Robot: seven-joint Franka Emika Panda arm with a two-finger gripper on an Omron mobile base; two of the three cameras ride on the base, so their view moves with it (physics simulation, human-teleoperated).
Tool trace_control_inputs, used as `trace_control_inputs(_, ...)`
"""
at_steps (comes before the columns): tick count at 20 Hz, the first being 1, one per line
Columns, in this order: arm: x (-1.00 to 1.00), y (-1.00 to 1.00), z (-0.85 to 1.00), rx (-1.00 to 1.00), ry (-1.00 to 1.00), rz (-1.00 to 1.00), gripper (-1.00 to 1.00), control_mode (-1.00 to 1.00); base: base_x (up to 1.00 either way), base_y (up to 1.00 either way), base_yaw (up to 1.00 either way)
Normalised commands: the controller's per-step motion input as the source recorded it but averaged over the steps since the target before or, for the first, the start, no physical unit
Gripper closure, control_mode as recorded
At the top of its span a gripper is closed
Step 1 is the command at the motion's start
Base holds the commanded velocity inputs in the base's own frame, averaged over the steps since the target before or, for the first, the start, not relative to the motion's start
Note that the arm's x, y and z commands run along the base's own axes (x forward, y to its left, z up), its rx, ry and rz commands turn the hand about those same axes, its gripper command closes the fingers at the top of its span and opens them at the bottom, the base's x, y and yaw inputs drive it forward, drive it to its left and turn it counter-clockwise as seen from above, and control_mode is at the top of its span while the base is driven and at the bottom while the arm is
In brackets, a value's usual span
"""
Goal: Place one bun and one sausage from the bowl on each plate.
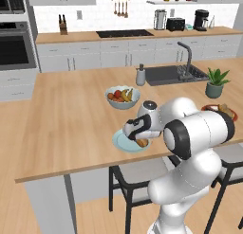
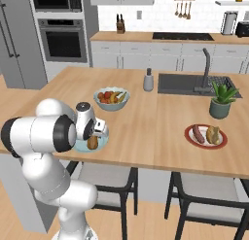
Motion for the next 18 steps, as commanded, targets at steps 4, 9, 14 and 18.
trace_control_inputs(4,-0.08,-0.13,0.37,0.0,0.0,0.0,-1.0,-1.0,0.0,0.0,0.0)
trace_control_inputs(9,-0.7,-0.04,0.63,0.0,0.0,0.0,-1.0,-1.0,0.0,0.0,0.0)
trace_control_inputs(14,-0.96,0.0,0.6,-0.02,0.03,-0.05,-1.0,-1.0,0.0,0.0,0.0)
trace_control_inputs(18,-0.69,0.0,0.86,-0.02,0.1,-0.04,-1.0,-1.0,0.0,0.0,0.0)
